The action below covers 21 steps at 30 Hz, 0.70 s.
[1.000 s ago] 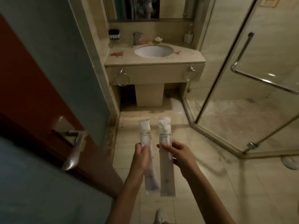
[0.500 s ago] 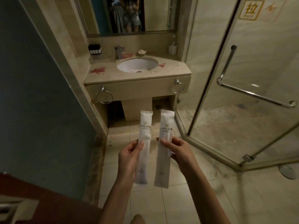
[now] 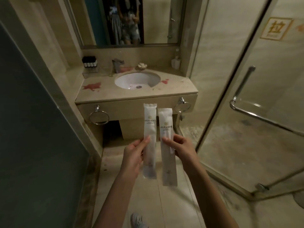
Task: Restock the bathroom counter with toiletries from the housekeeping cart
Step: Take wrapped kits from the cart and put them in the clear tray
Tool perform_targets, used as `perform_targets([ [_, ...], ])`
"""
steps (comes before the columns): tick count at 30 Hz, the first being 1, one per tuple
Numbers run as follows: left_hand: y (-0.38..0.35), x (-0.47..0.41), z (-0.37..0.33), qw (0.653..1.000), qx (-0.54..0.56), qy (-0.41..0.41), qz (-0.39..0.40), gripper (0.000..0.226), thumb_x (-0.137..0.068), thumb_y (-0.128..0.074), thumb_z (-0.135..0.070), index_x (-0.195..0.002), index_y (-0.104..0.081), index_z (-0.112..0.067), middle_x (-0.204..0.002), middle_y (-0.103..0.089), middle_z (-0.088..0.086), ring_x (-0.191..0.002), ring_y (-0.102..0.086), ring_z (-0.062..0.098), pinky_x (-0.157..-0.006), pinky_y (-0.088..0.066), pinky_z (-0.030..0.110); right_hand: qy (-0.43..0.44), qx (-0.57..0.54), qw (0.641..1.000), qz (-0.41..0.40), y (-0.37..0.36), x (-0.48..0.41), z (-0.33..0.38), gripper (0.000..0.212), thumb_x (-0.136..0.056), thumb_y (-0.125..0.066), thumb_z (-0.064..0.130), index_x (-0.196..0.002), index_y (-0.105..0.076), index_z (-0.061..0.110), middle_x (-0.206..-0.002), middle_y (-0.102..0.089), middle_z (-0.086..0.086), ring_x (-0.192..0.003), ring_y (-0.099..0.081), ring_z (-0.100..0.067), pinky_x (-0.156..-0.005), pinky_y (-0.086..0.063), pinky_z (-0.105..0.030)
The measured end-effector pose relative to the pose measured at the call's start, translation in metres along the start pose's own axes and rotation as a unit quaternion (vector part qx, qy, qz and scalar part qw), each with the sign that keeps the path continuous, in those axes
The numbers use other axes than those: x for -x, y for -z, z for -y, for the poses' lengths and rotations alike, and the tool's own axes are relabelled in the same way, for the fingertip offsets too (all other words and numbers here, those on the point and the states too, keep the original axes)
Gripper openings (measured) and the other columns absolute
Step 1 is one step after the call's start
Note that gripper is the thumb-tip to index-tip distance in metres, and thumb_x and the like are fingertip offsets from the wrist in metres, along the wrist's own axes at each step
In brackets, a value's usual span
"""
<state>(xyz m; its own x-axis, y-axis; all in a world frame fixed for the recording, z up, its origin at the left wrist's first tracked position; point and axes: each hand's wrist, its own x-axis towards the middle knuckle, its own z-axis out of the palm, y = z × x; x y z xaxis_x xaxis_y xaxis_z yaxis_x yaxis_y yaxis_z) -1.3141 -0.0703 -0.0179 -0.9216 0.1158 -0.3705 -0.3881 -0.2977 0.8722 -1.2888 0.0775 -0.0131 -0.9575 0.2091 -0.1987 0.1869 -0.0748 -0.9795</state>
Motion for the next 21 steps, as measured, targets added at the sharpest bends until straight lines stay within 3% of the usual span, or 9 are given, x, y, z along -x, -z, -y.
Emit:
perform_targets([
  [3,0.004,-0.052,-0.034,0.999,0.006,-0.039,-0.004,0.011,-0.086,-0.066,-0.02,-0.096,-0.069,-0.016,-0.082,-0.076,-0.003,-0.08,-0.071,0.01,-0.073,-0.054,0.03,0.019,0.011,1.0,0.008,-0.02,-0.059,0.023,0.016,-0.08,-0.074,0.026,-0.094,-0.073,0.019,-0.085,-0.074,0.005,-0.08,-0.069,-0.008,-0.072,-0.05,-0.025],
  [8,0.021,-0.127,-0.06,0.999,0.024,-0.039,-0.03,0.016,-0.085,-0.067,-0.021,-0.099,-0.068,-0.015,-0.089,-0.075,0.001,-0.087,-0.071,0.016,-0.071,-0.055,0.03,0.023,0.034,0.998,0.039,-0.053,-0.135,0.031,0.009,-0.083,-0.071,0.022,-0.091,-0.071,0.018,-0.084,-0.074,0.004,-0.078,-0.069,-0.008,-0.066,-0.05,-0.02],
  [11,0.028,-0.16,-0.058,0.997,0.048,-0.015,-0.055,0.013,-0.087,-0.064,-0.016,-0.099,-0.068,-0.013,-0.095,-0.074,0.006,-0.086,-0.071,0.016,-0.067,-0.055,0.028,0.004,0.049,0.996,0.077,-0.068,-0.173,0.023,0.009,-0.085,-0.068,0.02,-0.091,-0.073,0.016,-0.085,-0.075,0.001,-0.082,-0.071,-0.014,-0.073,-0.057,-0.03],
  [14,0.038,-0.19,-0.058,0.995,0.043,-0.005,-0.095,0.018,-0.088,-0.064,-0.019,-0.105,-0.067,-0.016,-0.103,-0.072,0.007,-0.097,-0.069,0.021,-0.076,-0.055,0.033,-0.027,0.055,0.992,0.111,-0.083,-0.213,0.016,0.013,-0.086,-0.067,0.022,-0.094,-0.074,0.014,-0.089,-0.075,-0.002,-0.087,-0.07,-0.021,-0.082,-0.057,-0.038],
  [21,0.045,-0.287,-0.086,0.986,0.008,-0.036,-0.163,0.026,-0.088,-0.064,-0.017,-0.114,-0.065,-0.013,-0.106,-0.071,0.009,-0.1,-0.068,0.024,-0.086,-0.055,0.04,-0.066,0.018,0.987,0.146,-0.126,-0.34,0.021,0.014,-0.086,-0.07,0.02,-0.095,-0.075,0.01,-0.089,-0.075,-0.007,-0.085,-0.072,-0.023,-0.075,-0.059,-0.033],
])
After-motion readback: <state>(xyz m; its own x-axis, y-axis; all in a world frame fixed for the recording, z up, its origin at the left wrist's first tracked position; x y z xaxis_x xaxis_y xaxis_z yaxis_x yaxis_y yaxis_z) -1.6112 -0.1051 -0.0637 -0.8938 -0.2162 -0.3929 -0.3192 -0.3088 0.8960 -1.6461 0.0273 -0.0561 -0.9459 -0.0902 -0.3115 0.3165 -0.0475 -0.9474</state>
